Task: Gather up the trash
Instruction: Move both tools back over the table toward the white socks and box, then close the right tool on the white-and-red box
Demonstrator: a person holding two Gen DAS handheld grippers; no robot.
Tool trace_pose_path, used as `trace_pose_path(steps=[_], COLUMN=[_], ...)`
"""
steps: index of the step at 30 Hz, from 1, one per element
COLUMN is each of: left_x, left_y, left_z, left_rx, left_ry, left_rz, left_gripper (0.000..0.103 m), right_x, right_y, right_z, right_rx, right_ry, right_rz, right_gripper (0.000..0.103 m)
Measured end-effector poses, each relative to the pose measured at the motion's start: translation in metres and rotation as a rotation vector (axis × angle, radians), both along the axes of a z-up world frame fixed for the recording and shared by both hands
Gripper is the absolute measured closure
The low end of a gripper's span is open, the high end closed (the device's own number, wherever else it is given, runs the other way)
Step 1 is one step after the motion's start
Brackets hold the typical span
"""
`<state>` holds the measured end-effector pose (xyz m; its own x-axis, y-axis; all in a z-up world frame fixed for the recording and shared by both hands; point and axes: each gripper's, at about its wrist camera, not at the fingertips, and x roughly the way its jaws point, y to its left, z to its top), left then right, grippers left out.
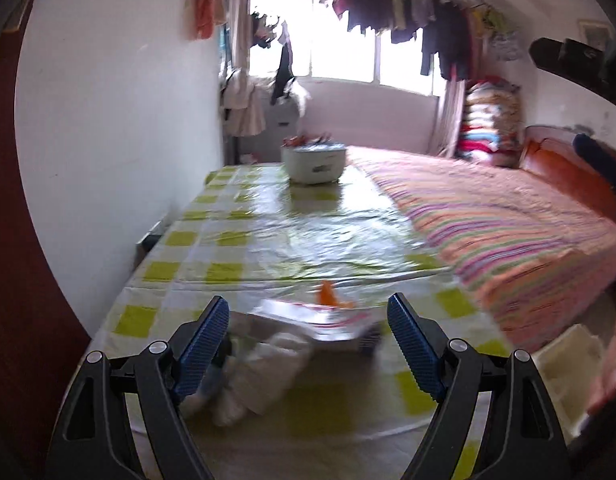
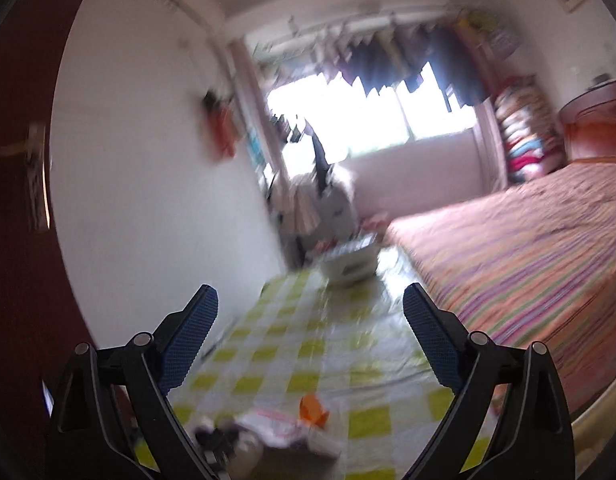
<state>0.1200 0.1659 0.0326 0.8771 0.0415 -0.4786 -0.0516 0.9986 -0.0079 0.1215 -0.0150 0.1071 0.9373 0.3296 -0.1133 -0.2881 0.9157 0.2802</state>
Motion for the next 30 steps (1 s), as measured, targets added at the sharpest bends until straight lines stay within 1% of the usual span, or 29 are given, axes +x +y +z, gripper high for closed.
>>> trace_pose_path(steps=[2, 3, 4, 6, 7, 10, 11, 13, 14, 17, 19, 20, 22, 26, 30], left_x=[0.010, 0.015, 0.017, 0.022, 0.024, 0.028, 0.030, 0.037, 0.039, 0.041, 0.042, 0.043, 0.044, 0.046, 0.047], left_y=[0.013, 0.022, 0.026, 0.037, 0.040, 0.042, 0.043, 0.042, 0.044, 0.049, 0.053, 0.055, 0.060, 0.066, 0.071], left_z=[-0.010, -0.017, -0.021, -0.029, -0.029, -0.028, -0.029, -0.032, -0.034, -0.039, -0.041, -0.042, -0.044, -0.047, -0.047], left_rx=[0.000, -0.023, -0.037, -0.063, -0.064, -0.044, -0.032, 0.013, 0.041, 0.075, 0.074, 0.066, 0.042, 0.034, 0.022], left_ry=[0.034, 0.059, 0.074, 0.112, 0.121, 0.141, 0.154, 0.199, 0.203, 0.217, 0.237, 0.246, 0.264, 0.274, 0.285], left_rz=[0.030, 0.044, 0.048, 0.045, 0.042, 0.014, 0.002, -0.026, -0.022, -0.023, -0.023, -0.026, -0.029, -0.016, -0.010], left_gripper=[0.024, 0.024, 0.024, 0.024, 0.024, 0.024, 0.024, 0.024, 0.024, 0.024, 0.024, 0.024, 0.024, 0.024, 0.024], right_x=[0.019, 0.034, 0.043, 0.055, 0.060, 0.077, 0.081, 0.084, 0.084, 0.083, 0.089, 0.095, 0.101, 0.108, 0.110], right_y=[0.011, 0.016, 0.020, 0.025, 0.025, 0.016, 0.018, 0.022, 0.018, 0.013, 0.009, 0.008, 0.011, 0.018, 0.026], right_z=[-0.018, -0.027, -0.033, -0.041, -0.044, -0.055, -0.058, -0.065, -0.070, -0.076, -0.085, -0.095, -0.104, -0.111, -0.114], right_rx=[-0.061, -0.093, -0.120, -0.181, -0.197, -0.143, -0.142, -0.182, -0.209, -0.260, -0.254, -0.240, -0.232, -0.241, -0.219], right_ry=[0.074, 0.126, 0.156, 0.171, 0.179, 0.267, 0.286, 0.302, 0.310, 0.328, 0.358, 0.377, 0.407, 0.432, 0.455], right_rz=[0.071, 0.107, 0.120, 0.129, 0.130, 0.204, 0.224, 0.245, 0.257, 0.256, 0.256, 0.258, 0.263, 0.262, 0.290], right_gripper=[0.011, 0.011, 0.011, 0.011, 0.011, 0.011, 0.011, 0.011, 0.011, 0.011, 0.011, 0.011, 0.011, 0.011, 0.011])
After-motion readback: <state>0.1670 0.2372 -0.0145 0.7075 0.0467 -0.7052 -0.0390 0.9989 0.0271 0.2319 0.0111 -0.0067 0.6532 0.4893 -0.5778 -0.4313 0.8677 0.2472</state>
